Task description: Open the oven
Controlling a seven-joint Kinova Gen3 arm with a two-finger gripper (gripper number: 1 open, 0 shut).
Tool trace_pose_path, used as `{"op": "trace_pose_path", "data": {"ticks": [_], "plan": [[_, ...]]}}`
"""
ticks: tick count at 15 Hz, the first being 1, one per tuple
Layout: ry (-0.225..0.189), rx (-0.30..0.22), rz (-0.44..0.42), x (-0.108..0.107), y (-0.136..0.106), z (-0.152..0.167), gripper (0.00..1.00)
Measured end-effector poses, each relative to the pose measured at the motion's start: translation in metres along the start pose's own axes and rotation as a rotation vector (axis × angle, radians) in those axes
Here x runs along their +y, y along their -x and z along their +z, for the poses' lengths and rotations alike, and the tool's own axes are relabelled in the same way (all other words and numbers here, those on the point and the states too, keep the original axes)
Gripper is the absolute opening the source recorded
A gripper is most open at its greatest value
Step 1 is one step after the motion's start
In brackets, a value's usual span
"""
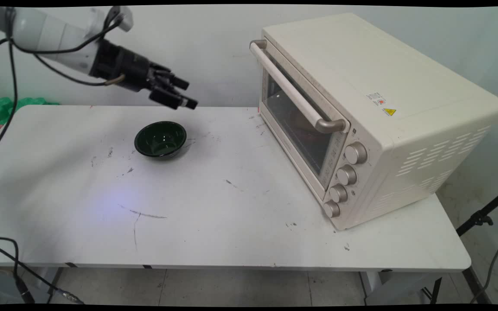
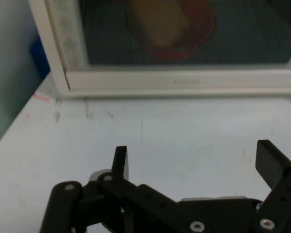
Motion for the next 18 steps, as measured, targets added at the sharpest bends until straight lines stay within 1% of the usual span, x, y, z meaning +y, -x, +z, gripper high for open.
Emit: {"op": "trace_pose_path", "data": {"ticks": [3, 9, 16, 18], "plan": [[-0.009, 0.024, 0.011, 0.009, -0.027, 0.014, 1.0], [-0.019, 0.06, 0.034, 0.022, -0.071, 0.039, 1.0], [-0.024, 0.091, 0.059, 0.036, -0.112, 0.066, 1.0], [-0.026, 0.095, 0.064, 0.038, -0.119, 0.072, 1.0]]}}
